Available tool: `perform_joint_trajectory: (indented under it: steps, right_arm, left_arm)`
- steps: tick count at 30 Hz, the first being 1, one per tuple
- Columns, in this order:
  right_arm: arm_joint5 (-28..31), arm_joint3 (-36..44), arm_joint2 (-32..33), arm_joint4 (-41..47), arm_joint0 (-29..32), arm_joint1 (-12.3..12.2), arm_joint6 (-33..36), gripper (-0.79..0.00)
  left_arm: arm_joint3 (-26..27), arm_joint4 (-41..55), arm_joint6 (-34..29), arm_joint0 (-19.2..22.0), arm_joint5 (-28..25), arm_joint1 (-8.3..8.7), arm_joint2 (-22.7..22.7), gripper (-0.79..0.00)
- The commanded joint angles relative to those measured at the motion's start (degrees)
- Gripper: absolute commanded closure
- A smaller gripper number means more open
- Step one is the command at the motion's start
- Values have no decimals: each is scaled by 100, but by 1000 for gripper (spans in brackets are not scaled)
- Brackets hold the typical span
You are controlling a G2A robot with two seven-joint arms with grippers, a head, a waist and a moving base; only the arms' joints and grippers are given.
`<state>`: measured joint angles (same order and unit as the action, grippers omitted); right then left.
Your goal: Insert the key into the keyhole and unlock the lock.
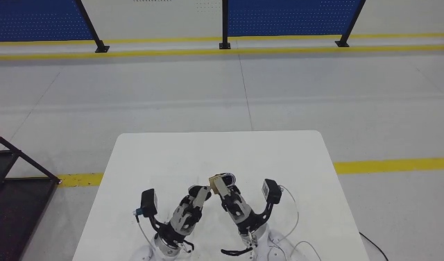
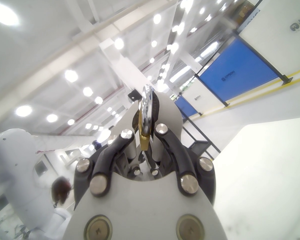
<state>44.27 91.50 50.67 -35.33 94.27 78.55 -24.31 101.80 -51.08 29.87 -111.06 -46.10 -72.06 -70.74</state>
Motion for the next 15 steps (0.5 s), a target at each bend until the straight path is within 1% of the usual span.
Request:
perform_joint_trajectory:
  steps: [1,11,15]
  right_arm:
    - [-24,22,20,36,12,-9,104,0]
    - [-108,156,145,126,121,-57,393,0]
    - [-137,193,169,141,145,-66,453,0]
  left_arm:
    - [-20,-242,142,14,78,-5,6,0]
    - [-151,-1462,1003,123,625,-23,91,0]
    - [-183,-2070,1316,188,976,-13,79,0]
